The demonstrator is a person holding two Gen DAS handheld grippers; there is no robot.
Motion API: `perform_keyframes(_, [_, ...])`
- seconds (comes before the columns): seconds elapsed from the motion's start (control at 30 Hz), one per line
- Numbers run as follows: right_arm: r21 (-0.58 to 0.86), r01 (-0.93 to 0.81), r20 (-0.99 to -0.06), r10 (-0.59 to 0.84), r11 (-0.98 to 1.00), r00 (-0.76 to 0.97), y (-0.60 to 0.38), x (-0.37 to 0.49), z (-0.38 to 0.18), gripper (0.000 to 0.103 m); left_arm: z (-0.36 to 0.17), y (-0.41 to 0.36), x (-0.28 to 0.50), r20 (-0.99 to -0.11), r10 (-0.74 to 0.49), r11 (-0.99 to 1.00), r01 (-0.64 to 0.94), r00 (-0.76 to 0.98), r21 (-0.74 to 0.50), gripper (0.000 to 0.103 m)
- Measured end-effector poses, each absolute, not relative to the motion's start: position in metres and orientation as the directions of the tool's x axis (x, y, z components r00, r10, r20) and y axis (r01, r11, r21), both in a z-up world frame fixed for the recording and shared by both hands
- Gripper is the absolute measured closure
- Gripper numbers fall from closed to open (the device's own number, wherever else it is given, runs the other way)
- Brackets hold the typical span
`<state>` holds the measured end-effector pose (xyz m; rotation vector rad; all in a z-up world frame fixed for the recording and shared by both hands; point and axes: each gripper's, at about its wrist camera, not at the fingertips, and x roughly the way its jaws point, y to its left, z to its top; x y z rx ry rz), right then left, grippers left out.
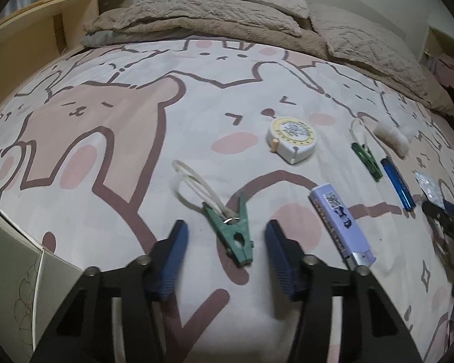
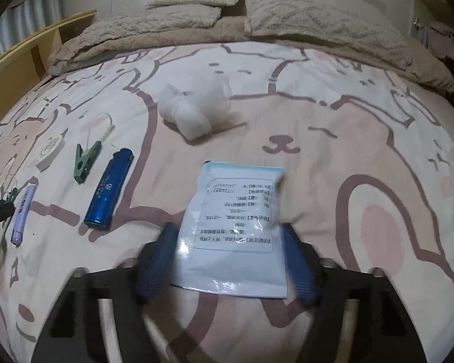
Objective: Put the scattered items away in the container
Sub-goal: 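Grasp the green clothespin with the left tool while the right tool grasps the white medicine packet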
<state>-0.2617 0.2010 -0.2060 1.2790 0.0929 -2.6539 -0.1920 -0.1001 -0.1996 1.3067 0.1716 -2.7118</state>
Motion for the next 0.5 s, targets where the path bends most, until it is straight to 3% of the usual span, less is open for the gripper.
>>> perform_keyframes(0.07, [0.023,0.209,-0.778,-0.149,-0.978,-0.611,0.199,-0.261,-0.205,0.041,-0.199,-0.098,-0.191,-0.783,-0.052,-0.988,0.147,-0.62,-0.05,0.072])
perform_keyframes(0.2, [0.016,0.22,-0.779,-0.15,-0.975,-0.609,0.198,-0.257,-0.205,0.043,-0.197,-0.096,-0.187,-0.785,-0.03,-0.99,0.126,-0.619,-0.061,0.079])
perform_keyframes(0.5, [-0.003,0.242,-0.785,-0.148,-0.97,-0.602,0.196,-0.226,-0.202,0.043,-0.197,-0.102,-0.172,-0.788,0.082,-0.977,0.108,-0.61,-0.184,0.082])
